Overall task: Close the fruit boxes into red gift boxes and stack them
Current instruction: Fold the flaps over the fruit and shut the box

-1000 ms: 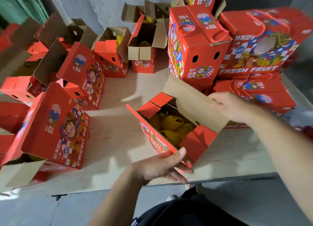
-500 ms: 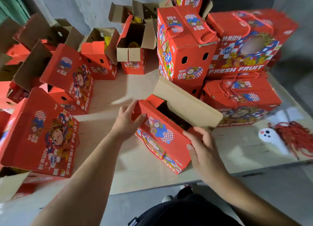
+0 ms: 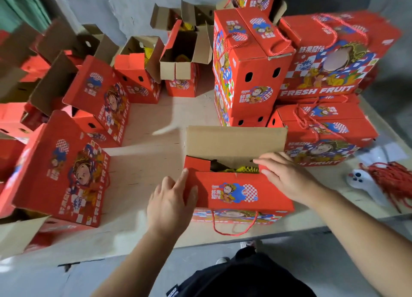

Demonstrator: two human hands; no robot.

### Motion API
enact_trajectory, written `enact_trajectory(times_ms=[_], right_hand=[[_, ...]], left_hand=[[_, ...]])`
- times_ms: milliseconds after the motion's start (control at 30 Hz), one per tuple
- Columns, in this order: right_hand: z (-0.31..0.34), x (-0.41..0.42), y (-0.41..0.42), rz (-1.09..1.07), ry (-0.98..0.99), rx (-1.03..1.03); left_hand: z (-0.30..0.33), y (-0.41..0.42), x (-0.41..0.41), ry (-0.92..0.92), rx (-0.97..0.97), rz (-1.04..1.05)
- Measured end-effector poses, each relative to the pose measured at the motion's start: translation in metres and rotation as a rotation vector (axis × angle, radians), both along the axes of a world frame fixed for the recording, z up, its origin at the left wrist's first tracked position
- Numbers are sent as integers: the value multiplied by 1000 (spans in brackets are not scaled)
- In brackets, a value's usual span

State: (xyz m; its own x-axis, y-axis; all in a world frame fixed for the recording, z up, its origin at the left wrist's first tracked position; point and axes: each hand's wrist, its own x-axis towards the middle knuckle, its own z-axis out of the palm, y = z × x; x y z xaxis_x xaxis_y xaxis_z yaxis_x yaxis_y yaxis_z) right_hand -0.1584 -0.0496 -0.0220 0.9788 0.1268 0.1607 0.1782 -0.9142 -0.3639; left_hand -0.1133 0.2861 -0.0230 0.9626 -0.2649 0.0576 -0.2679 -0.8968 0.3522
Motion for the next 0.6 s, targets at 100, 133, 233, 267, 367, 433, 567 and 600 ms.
enact_trajectory(times_ms=[100,133,233,267,367,433,567,600], right_hand=[[2,2,2,-55,60,-81],[2,-2,8,-104,45,-114],[-7,-27,43,-246,-86,-143],[-9,-38,54,-261,-81,-159],[-17,-57,63,-253,-62,-217],[-20,-59,59,-254,-75,-219],[-25,-60,61,-265,-135,-220],[-25,-61,61,-270,-155,-221]], left_hand=[[-3,-9,-20,-127,44,-61],[-4,-11,-22,-125,54,-104],[-3,-8,-8,-141,80,-271],[-1,-7,0,-137,79,-337],[1,-14,12,-77,95,-449],[0,-21,6,-99,101,-400],[-8,-27,-7,-168,43,-303],[-10,-27,-9,-186,36,-285]])
